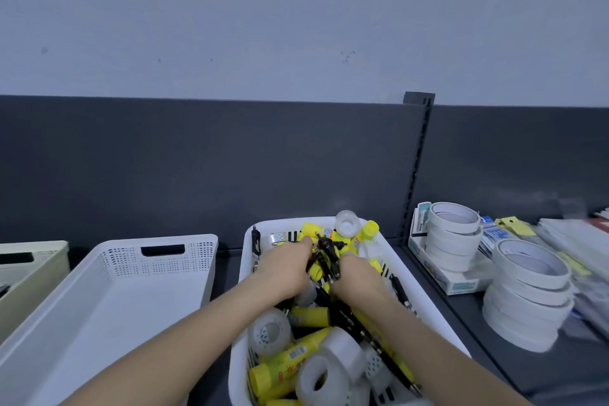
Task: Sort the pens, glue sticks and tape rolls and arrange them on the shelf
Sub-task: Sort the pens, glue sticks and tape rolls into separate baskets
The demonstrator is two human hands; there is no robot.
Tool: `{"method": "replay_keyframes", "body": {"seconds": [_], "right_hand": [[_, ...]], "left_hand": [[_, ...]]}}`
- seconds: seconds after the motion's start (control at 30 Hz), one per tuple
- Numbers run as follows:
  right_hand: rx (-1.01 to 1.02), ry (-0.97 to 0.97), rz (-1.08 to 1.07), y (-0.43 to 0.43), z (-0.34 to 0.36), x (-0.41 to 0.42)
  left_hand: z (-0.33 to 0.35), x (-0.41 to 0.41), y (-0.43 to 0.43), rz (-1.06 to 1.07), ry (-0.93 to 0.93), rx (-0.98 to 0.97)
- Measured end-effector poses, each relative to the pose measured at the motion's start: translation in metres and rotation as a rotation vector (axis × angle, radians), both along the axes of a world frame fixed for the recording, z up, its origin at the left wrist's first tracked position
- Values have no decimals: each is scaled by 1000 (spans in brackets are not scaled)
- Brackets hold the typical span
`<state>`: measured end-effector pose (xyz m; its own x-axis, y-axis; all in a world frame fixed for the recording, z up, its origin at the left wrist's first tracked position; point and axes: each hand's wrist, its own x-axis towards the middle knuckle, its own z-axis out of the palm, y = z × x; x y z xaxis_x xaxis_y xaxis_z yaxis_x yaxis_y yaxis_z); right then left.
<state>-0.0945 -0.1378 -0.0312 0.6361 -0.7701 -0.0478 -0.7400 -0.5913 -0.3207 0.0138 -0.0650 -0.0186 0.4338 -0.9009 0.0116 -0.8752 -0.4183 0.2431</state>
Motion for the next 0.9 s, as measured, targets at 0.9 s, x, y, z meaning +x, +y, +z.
{"method": "replay_keyframes", "body": {"seconds": [0.9], "right_hand": [[819, -907, 187, 51, 71, -16]], "left_hand": [[71, 2, 81, 23, 795, -775]]}}
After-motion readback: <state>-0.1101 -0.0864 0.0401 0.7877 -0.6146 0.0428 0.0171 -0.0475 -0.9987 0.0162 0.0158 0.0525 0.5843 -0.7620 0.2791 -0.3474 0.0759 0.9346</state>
